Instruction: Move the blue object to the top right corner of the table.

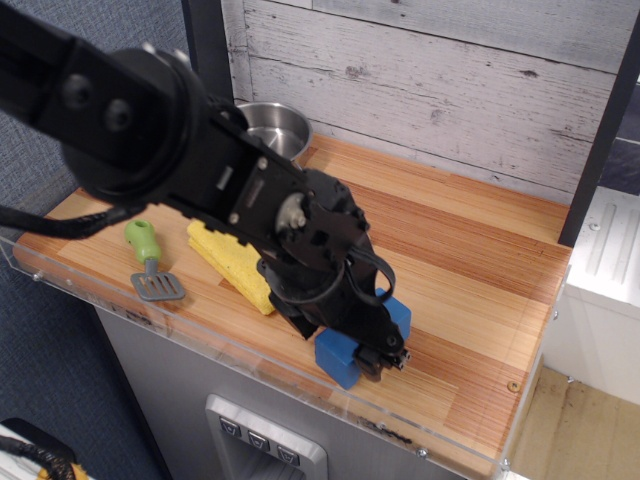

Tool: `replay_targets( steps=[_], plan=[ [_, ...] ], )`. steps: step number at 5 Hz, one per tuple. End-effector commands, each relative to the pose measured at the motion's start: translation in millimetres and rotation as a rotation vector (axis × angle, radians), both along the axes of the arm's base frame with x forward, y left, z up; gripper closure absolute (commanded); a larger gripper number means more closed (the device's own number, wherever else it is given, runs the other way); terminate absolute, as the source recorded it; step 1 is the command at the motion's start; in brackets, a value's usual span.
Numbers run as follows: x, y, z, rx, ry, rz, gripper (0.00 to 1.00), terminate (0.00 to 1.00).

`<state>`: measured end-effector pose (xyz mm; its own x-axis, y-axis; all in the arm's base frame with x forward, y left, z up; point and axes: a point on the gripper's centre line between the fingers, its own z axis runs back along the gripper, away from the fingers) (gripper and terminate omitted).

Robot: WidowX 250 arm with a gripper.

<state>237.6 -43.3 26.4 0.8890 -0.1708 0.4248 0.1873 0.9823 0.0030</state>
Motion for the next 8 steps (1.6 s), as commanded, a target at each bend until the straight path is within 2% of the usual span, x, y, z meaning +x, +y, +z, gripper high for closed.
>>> replay_targets(
  steps=[1,2,3,4,5,6,7,8],
  plan=[
    [-2,0,-5,0.014,0.000,-0.009,0.00,0.00],
    [-3,1,-3,0.021,-0.033,0.001,1.00,0.00],
    [-4,2,-1,0.020,-0.044,0.005,1.00,0.00],
    [-5,4,10,-0.006,-0.073,0.002,1.00,0.00],
    [-9,0,50,-0.028,-0.196,0.011,1.00,0.00],
    [-20,-3,89,-0.019,-0.307,0.005,1.00,0.00],
    [-20,-1,126,-0.043,-0.394,0.033,1.00,0.00],
    [0,-1,160,-0.081,-0.463,0.064,1.00,0.00]
  ],
)
